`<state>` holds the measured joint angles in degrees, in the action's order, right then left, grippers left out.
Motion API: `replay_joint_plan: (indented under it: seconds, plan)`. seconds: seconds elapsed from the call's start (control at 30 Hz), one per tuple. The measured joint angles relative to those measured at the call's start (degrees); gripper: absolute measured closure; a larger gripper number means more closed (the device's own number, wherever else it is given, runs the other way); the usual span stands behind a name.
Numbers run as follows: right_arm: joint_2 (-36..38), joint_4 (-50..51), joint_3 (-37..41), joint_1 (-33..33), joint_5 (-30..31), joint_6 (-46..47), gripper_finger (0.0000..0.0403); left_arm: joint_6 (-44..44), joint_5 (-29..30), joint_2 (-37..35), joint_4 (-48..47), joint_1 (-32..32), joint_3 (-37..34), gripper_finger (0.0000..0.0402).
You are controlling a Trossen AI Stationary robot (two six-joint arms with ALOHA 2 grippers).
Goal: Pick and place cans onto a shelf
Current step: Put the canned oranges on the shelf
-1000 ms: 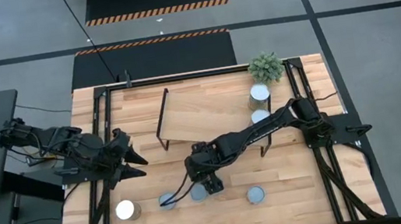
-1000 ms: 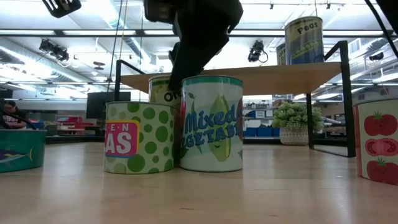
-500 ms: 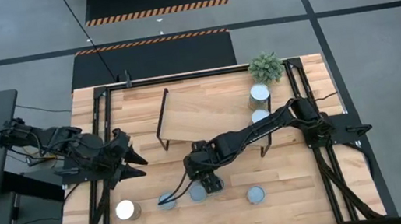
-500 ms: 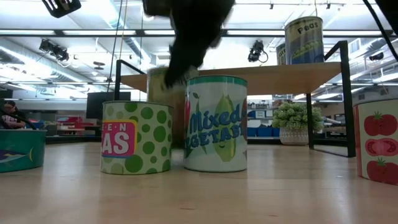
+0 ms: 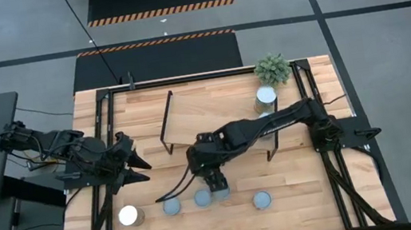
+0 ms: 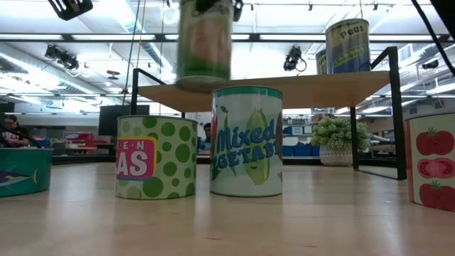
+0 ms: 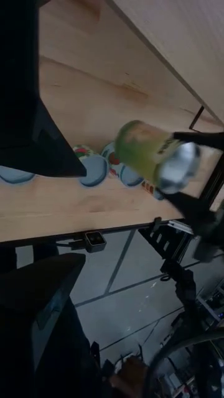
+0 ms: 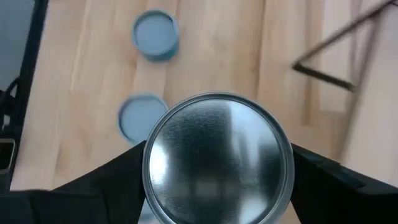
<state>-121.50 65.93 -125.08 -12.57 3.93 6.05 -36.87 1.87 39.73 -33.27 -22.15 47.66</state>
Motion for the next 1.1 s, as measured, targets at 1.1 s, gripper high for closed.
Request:
replay_joint_plan:
  seconds: [1.1]
  plan:
    - [31.9, 1.65, 28.88, 20.75, 10.04, 2.61, 0.008, 1.99, 5.11, 0.01, -0.01, 0.09, -0.02, 0.0185]
